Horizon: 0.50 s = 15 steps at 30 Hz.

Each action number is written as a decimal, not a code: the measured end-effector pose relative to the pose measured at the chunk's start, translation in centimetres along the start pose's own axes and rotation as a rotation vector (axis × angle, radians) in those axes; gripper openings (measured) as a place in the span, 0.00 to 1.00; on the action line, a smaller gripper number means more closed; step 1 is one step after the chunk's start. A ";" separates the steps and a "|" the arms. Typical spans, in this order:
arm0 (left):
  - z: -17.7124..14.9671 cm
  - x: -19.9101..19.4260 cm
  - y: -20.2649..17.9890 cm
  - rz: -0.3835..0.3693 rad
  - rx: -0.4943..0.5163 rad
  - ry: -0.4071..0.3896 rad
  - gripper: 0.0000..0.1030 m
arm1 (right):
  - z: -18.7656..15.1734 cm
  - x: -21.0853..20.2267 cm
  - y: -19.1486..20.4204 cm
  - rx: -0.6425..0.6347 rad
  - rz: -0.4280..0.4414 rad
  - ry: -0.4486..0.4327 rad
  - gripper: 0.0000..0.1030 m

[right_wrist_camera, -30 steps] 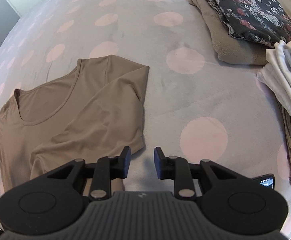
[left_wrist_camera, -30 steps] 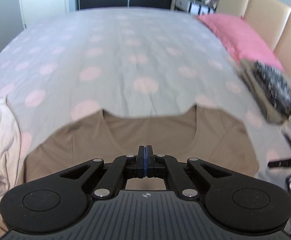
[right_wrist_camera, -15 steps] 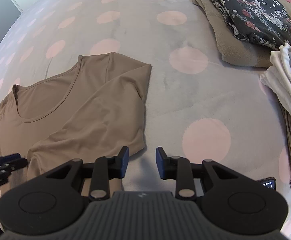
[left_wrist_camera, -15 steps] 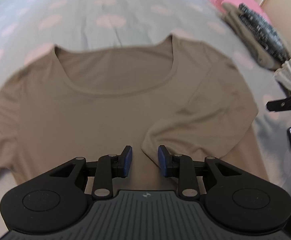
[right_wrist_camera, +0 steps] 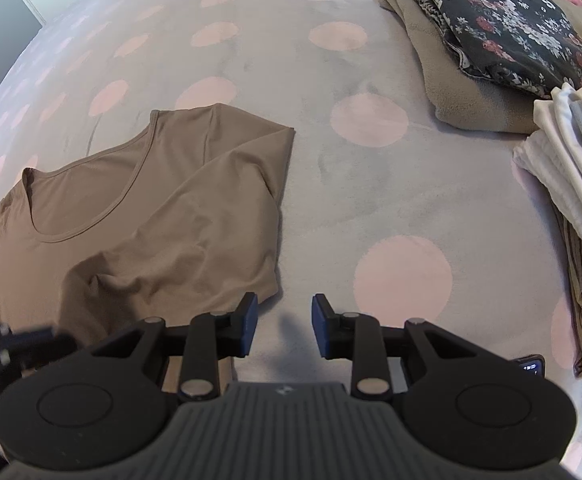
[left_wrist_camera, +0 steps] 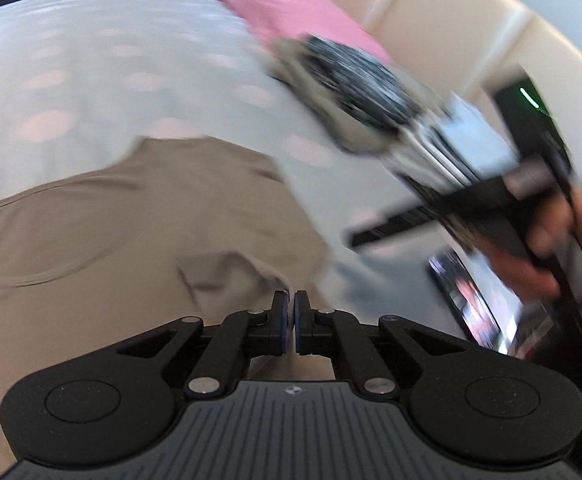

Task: Fold clothes

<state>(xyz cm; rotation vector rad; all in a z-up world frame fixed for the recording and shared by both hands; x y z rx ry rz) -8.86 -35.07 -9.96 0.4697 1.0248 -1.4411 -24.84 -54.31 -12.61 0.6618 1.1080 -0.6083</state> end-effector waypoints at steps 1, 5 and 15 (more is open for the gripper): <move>-0.3 0.1 -0.5 -0.002 0.021 0.010 0.02 | 0.0 0.0 0.0 -0.002 0.001 0.000 0.32; -1.3 0.7 -2.3 -0.010 0.106 0.049 0.21 | 0.0 -0.1 0.1 -0.011 0.004 0.000 0.32; -2.3 1.1 -2.5 0.101 0.183 0.052 0.30 | 0.1 -0.1 0.0 -0.006 0.004 -0.002 0.32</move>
Point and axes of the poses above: each gripper's, at about its wrist camera, not at the fingertips, and x roughly the way its jaws point, y to its left, z to its top, the point moved 4 cm from there along x, roughly the way its jaws point, and after that the axes turned 3 degrees about y, right-handed, at the moved point
